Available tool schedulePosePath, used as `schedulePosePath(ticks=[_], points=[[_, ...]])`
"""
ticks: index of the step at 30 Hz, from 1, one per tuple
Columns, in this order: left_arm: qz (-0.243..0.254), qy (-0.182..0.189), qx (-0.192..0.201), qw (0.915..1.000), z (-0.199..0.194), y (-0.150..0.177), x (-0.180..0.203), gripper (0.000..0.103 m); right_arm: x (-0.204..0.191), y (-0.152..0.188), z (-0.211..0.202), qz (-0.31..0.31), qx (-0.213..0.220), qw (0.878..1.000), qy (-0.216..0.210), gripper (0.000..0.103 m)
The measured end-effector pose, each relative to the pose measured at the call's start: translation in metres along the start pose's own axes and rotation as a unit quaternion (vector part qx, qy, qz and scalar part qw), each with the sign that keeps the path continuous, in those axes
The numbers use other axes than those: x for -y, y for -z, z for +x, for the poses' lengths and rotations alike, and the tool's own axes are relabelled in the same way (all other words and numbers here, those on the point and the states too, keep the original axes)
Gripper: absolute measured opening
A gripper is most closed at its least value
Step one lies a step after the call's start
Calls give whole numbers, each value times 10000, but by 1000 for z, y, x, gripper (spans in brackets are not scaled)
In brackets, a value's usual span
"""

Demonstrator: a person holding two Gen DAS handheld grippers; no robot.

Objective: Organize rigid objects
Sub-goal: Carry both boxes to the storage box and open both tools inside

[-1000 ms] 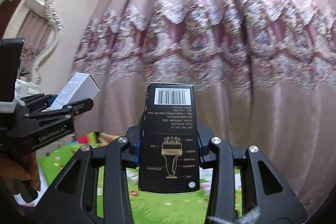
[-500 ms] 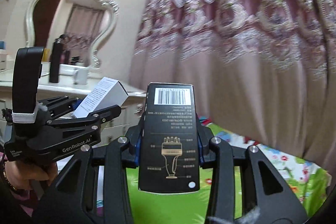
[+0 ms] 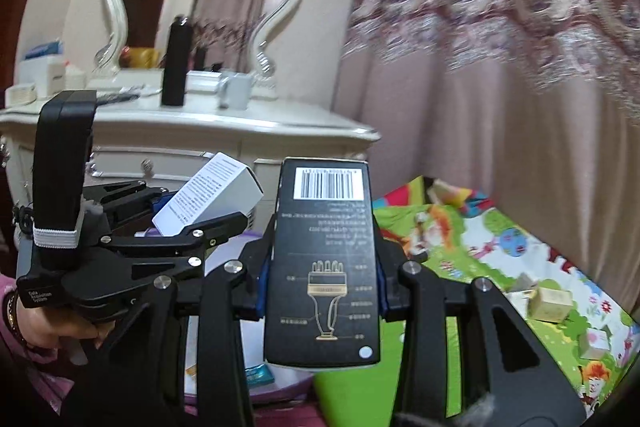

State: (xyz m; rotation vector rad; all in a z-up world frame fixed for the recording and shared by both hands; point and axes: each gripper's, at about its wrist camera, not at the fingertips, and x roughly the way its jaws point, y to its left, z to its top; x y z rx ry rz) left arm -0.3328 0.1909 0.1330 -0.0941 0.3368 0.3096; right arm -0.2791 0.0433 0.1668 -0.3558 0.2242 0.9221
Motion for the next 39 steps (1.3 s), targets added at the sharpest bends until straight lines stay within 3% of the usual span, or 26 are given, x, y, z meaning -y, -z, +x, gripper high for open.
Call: schedulePosePath(ticks=[10, 14, 22, 30, 31, 33, 34, 35, 37, 39], points=[[-325, -357, -473, 9977, 12, 27, -36, 43, -40, 12, 34, -387, -517, 9963, -562, 43], [-459, -412, -969, 9934, 25, 45, -45, 43, -52, 20, 56, -480, -904, 9916, -791, 43], [-953, -592, -2140, 9704, 62, 84, -78, 43, -66, 55, 108, -336, -1946, 9729, -1205, 43], [-1243, -764, -2732, 9508, 79, 104, -96, 44, -82, 85, 129, -354, -2533, 9552, -1490, 43], [-1229, -811, -2808, 9484, 81, 105, -96, 47, -83, 86, 129, -342, -2541, 9543, -1533, 43], [-1178, -963, -2904, 9447, 84, 104, -95, 71, -83, 86, 129, -349, -2544, 9543, -1529, 54], [-1109, -1108, -2919, 9435, 84, 103, -95, 88, -82, 86, 128, -363, -2549, 9544, -1509, 66], [-987, -1328, -2923, 9419, 83, 101, -93, 96, -79, 85, 127, -374, -2510, 9576, -1364, 75], [-728, -1558, -2874, 9423, 82, 95, -87, 103, -70, 82, 122, -267, -2418, 9612, -1299, 82], [-426, -1693, -2850, 9425, 83, 87, -78, 103, -55, 80, 117, -88, -2368, 9641, -1199, 84]])
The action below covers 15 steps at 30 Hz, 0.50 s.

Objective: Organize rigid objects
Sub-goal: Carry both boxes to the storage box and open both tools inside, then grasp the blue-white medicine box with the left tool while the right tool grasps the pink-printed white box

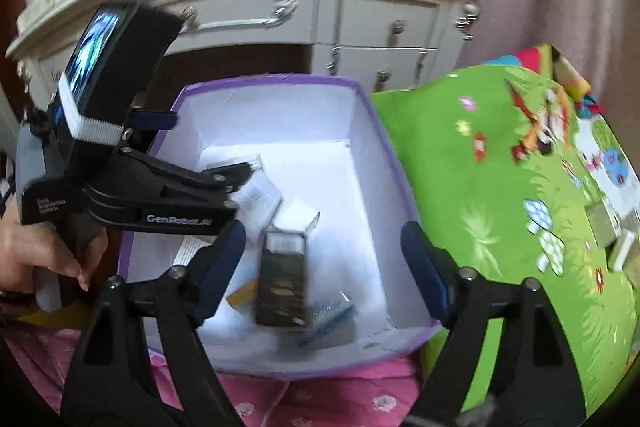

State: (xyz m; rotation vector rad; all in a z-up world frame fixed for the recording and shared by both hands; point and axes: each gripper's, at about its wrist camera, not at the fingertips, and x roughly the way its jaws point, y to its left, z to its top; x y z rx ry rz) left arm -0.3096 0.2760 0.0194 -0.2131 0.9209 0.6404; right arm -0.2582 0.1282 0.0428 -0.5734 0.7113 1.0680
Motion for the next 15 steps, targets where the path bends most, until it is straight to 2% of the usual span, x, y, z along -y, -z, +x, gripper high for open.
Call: schedulePosePath(ticks=[2, 6, 11, 13, 15], points=[[352, -92, 134, 9992, -7, -7, 17, 103, 20, 7, -11, 212, 15, 9994, 278, 90], [1148, -4, 699, 9909, -35, -10, 66, 103, 68, 31, -28, 657, -91, 9935, 920, 91], [1897, 922, 1009, 9723, -60, -13, 145, 103, 145, 85, -61, 1545, -184, 9742, 1636, 91], [2116, 1375, 1035, 9621, -62, -17, 184, 103, 180, 114, -77, 2022, -254, 9605, 1897, 91], [2279, 1725, 890, 9541, -60, -25, 225, 103, 215, 145, -91, 2456, -372, 9431, 2210, 91]])
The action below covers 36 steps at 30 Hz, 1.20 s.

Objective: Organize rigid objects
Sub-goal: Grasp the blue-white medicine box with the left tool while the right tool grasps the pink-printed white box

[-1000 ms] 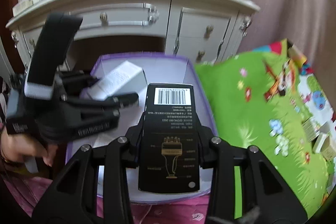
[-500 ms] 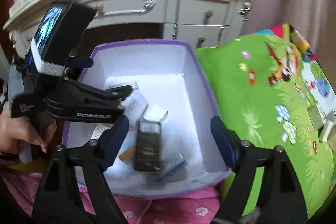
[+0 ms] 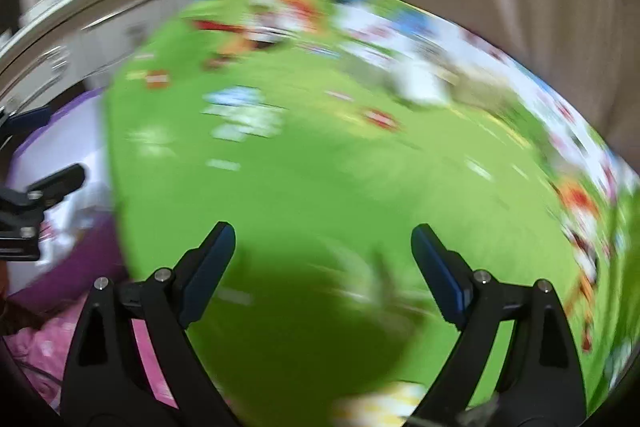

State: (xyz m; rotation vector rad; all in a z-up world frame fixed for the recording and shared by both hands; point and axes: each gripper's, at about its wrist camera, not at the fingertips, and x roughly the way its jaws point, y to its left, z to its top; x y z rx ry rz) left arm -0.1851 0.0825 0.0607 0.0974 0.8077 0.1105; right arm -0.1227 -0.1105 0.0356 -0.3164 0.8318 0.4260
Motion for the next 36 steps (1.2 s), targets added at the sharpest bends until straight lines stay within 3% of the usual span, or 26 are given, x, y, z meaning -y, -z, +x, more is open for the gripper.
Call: schedulePosePath(ticks=[2, 5, 8, 12, 14, 17, 19, 20, 22, 24, 26, 30, 31, 33, 35, 36], points=[[119, 474, -102, 9988, 24, -23, 34, 103, 42, 8, 8, 362, -136, 9991, 188, 91], [348, 768, -281, 9960, 58, -46, 79, 103, 111, 21, 20, 1181, -368, 9911, 481, 91], [548, 1010, -314, 9929, 90, -71, 116, 103, 176, 25, 38, 2203, -515, 9711, 761, 91], [585, 1031, -601, 9911, 129, -88, 136, 103, 240, 11, 60, 3331, -335, 9382, 874, 95], [476, 1063, -791, 9900, 146, -87, 135, 103, 268, -6, 75, 3887, -285, 9153, 1014, 95], [284, 1246, -673, 9895, 149, -85, 126, 103, 305, -35, 103, 4745, -228, 8729, 1112, 95], [307, 1178, -659, 9904, 147, -82, 129, 103, 328, -51, 119, 5353, -161, 8354, 1237, 96], [283, 1168, -648, 9906, 147, -81, 129, 103, 340, -59, 126, 5671, -188, 8117, 1384, 99], [267, 1173, -643, 9907, 146, -81, 129, 103, 354, -67, 136, 6023, -220, 7813, 1620, 103], [245, 1211, -637, 9903, 145, -82, 127, 103, 365, -78, 147, 6135, -361, 7611, 2074, 103], [203, 1268, -621, 9898, 143, -81, 125, 103, 368, -89, 157, 5925, -669, 7663, 2394, 103], [167, 1319, -612, 9892, 141, -82, 122, 103, 353, -96, 163, 5088, -708, 8162, 2643, 100], [178, 1319, -615, 9892, 141, -82, 122, 103, 347, -92, 158, 4805, -569, 8393, 2477, 99], [203, 1315, -625, 9891, 141, -82, 123, 103, 337, -85, 148, 4402, -443, 8699, 2182, 98], [318, 1272, -669, 9891, 142, -83, 125, 103, 319, -72, 131, 3748, -509, 9115, 1618, 98], [392, 1273, -697, 9886, 143, -84, 126, 103, 312, -67, 124, 3548, -539, 9222, 1441, 98]])
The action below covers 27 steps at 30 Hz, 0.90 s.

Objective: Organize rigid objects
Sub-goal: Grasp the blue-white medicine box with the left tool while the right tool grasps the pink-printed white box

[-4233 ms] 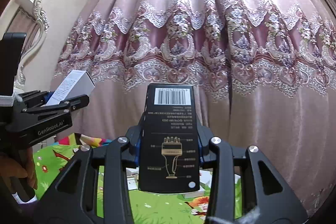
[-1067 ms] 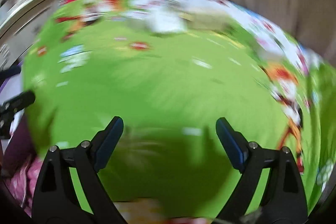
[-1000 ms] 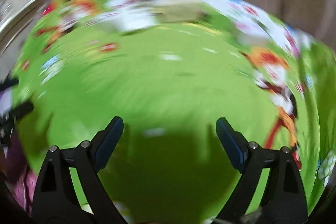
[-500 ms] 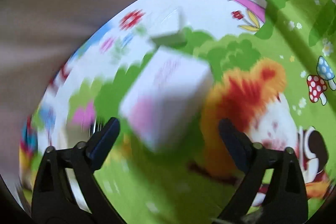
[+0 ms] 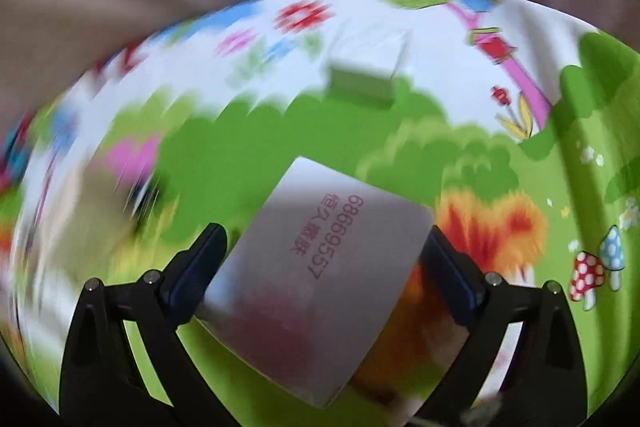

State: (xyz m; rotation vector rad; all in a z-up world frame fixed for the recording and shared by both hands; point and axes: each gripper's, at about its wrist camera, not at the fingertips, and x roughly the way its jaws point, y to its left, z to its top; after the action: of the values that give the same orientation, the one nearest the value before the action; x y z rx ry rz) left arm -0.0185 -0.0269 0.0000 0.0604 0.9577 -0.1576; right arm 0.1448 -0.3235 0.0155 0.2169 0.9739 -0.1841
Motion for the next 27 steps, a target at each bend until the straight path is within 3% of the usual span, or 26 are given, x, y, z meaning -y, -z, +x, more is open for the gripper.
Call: schedulePosePath(ticks=[3, 5, 6, 8, 11, 14, 17, 19, 20, 24, 27], points=[[-102, -37, -72, 9999, 8, -12, -12, 103, 4, 41, -32, -856, -115, 9945, -592, 99], [-734, -36, -61, 9973, 12, -25, -37, 103, 10, 71, -52, -1207, -69, 9886, -894, 100], [-1318, 124, -13, 9912, 11, -32, -55, 103, 8, 82, -60, -1325, 5, 9863, -981, 100], [-2634, 434, 110, 9636, 13, -47, -88, 103, 9, 101, -69, -1488, 93, 9835, -1020, 101], [-3283, -8, 260, 9442, 20, -83, -98, 103, -1, 99, -60, -1705, 23, 9824, -766, 103], [-3170, -575, 388, 9459, 32, -122, -89, 103, -15, 100, -59, -1943, -51, 9795, -537, 103], [-3121, -1211, 98, 9423, 54, -138, -88, 103, -10, 101, -57, -1904, -53, 9798, -612, 103], [-3250, -1210, -274, 9375, 71, -127, -97, 103, -9, 102, -60, -1912, -41, 9796, -610, 103], [-3294, -1038, -210, 9382, 69, -118, -102, 102, -7, 99, -58, -1914, -42, 9796, -620, 103], [-3220, -1090, -127, 9404, 44, -86, -115, 102, -9, 99, -60, -1878, -35, 9801, -639, 103], [-3016, -1004, 63, 9481, 33, -72, -118, 103, -5, 99, -62, -1773, -9, 9813, -748, 103]])
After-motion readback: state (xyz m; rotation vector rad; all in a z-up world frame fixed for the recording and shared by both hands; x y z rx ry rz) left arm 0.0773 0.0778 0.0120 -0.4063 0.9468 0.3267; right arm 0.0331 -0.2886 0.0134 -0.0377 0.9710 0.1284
